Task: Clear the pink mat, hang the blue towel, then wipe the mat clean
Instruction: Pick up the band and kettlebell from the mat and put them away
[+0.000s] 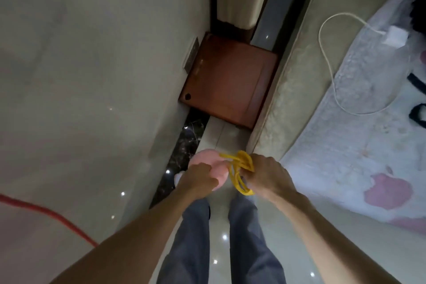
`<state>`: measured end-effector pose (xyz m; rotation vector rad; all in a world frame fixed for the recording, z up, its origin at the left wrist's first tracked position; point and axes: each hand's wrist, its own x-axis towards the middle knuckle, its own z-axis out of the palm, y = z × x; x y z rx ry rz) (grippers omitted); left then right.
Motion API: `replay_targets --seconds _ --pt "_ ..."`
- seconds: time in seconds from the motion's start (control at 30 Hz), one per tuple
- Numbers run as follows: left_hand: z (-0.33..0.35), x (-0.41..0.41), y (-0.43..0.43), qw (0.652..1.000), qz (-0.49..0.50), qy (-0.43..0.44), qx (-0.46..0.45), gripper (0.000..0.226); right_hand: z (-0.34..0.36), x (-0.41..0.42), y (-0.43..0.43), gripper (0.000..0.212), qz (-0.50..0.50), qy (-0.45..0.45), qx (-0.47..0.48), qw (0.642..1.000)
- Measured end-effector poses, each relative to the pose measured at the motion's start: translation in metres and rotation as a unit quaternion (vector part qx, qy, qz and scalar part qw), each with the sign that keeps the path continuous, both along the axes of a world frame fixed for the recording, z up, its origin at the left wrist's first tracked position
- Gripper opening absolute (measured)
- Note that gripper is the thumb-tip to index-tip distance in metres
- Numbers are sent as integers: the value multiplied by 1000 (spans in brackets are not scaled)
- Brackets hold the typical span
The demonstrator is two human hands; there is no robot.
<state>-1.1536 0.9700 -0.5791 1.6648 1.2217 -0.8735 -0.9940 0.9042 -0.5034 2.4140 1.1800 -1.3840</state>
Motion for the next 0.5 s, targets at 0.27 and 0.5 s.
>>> replay_targets --seconds 0.27,0.5 --pt "-155 4 24 998 -57 2 17 17 -134 -15 11 26 -21 3 11 1000" --pt "-262 4 44 999 -28 17 3 24 -226 -49 20 22 -29 -16 23 999"
